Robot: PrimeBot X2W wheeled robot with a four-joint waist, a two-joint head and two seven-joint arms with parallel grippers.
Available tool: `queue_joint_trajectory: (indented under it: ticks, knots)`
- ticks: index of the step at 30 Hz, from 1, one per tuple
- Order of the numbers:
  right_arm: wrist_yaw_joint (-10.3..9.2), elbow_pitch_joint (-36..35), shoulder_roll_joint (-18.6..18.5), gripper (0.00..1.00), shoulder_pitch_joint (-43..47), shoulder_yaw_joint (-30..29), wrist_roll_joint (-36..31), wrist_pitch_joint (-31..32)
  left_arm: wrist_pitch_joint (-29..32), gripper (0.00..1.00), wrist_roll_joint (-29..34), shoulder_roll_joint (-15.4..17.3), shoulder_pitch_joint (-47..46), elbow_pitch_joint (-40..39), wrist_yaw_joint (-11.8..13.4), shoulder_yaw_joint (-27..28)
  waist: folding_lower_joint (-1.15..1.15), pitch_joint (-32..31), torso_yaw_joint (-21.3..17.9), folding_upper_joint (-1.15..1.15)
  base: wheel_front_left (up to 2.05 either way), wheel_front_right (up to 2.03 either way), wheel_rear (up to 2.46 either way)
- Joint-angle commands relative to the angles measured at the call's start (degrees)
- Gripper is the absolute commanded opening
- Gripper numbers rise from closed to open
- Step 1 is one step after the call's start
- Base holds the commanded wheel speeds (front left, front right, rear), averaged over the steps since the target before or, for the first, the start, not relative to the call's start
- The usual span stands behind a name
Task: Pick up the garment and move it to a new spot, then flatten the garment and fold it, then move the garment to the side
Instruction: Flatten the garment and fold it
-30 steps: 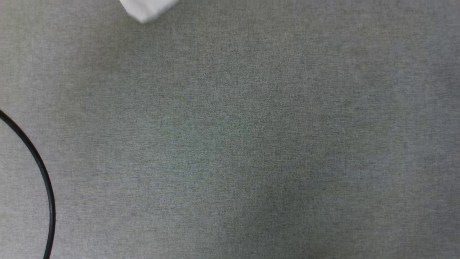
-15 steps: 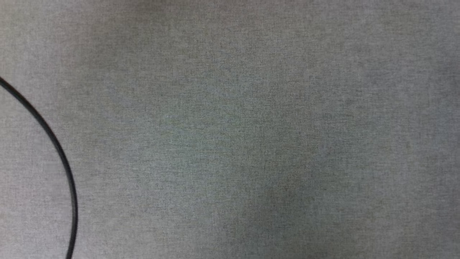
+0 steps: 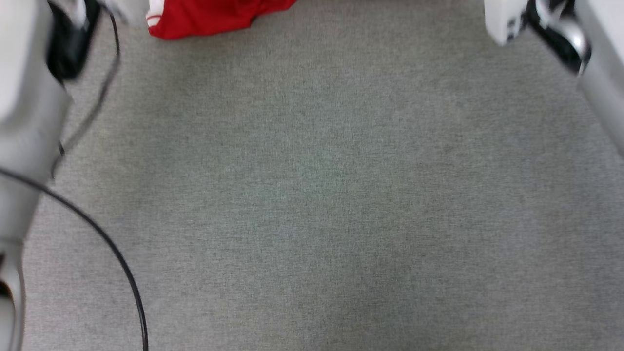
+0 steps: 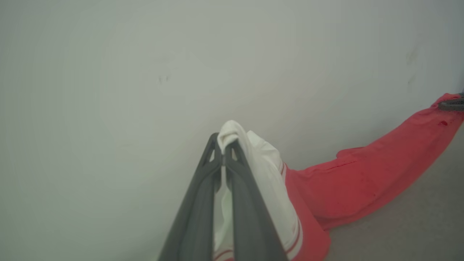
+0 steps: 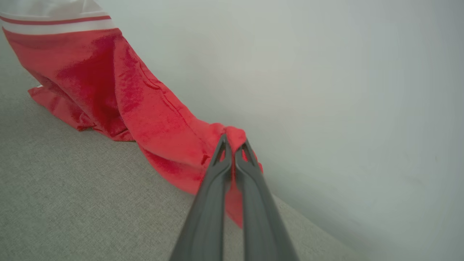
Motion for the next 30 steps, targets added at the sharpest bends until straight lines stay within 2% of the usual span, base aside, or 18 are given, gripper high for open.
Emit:
queue_joint_trajectory:
  ticks: [1,5,14,22,28,30]
  knots:
    - [-0.05,-1.0,-1.3,0.0,2.4,0.6,1.5,-1.1,-0.5,0.0,-0.4,0.8,3.8,-1.3,0.5,-0.3,0.0,-2.0,-0.3,0.0,0.0,0.0,0.0]
    - [-0.05,-3.3,-4.1,0.0,9.8,3.7,5.1,-3.2,-0.7,0.0,-1.3,2.0,15.4,-6.6,2.5,-0.6,0.0,-5.5,-0.2,0.0,0.0,0.0,0.0]
    - [-0.05,-10.6,-12.3,0.0,25.4,10.8,11.3,-6.4,0.3,0.0,-4.0,6.5,43.1,-23.0,9.9,-2.5,0.0,-14.2,0.0,0.0,0.0,0.0,0.0]
    - [-0.05,-15.9,-17.5,0.0,38.3,12.9,13.0,-8.3,2.7,0.0,-8.1,12.1,63.3,-35.6,18.1,-3.4,0.0,-19.2,-0.6,0.0,0.0,0.0,0.0]
    - [-0.05,-19.3,-20.9,0.0,45.8,14.1,11.9,-7.1,4.1,0.0,-11.6,15.1,74.2,-40.3,21.4,-4.4,0.0,-22.5,-1.1,0.0,0.0,0.0,0.0]
    - [-0.05,-20.3,-22.2,0.0,48.5,13.8,12.0,-6.6,3.6,0.0,-12.8,15.2,77.9,-41.5,22.2,-4.7,0.0,-23.7,-1.1,0.0,0.0,0.0,0.0]
